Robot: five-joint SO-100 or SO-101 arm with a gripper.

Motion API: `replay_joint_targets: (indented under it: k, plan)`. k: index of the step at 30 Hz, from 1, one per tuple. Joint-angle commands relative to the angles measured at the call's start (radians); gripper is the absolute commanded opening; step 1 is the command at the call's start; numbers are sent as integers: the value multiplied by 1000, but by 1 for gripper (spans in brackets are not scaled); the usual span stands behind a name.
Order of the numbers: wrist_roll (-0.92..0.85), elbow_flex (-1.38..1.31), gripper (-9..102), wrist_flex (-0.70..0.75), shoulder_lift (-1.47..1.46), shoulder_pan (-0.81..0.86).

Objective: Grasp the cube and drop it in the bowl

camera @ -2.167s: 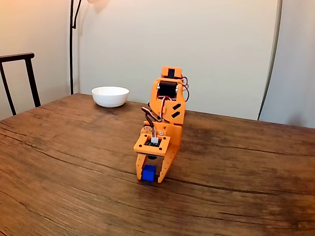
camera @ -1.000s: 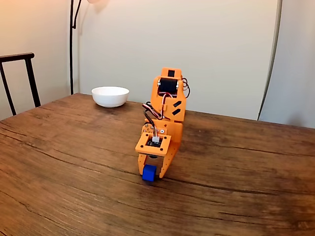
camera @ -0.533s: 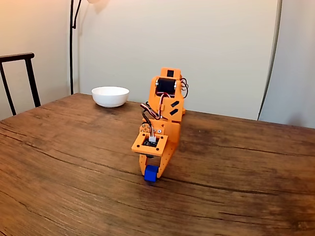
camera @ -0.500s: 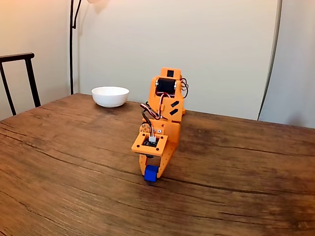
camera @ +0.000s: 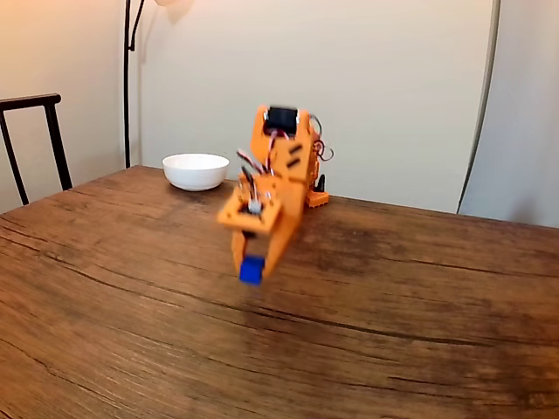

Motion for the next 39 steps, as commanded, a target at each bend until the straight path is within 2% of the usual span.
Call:
replay_joint_targets:
  k: [1,5,15,19,32,39]
  plan:
    - [23,-144,7,110,28,32]
    - [57,-173,7,224,51,75]
    - [213,-172,7,227,190,221]
    - [249,-172,0,227,227,288]
    - [403,-169,0,232,391,552]
    - [416,117,0,232,569,721]
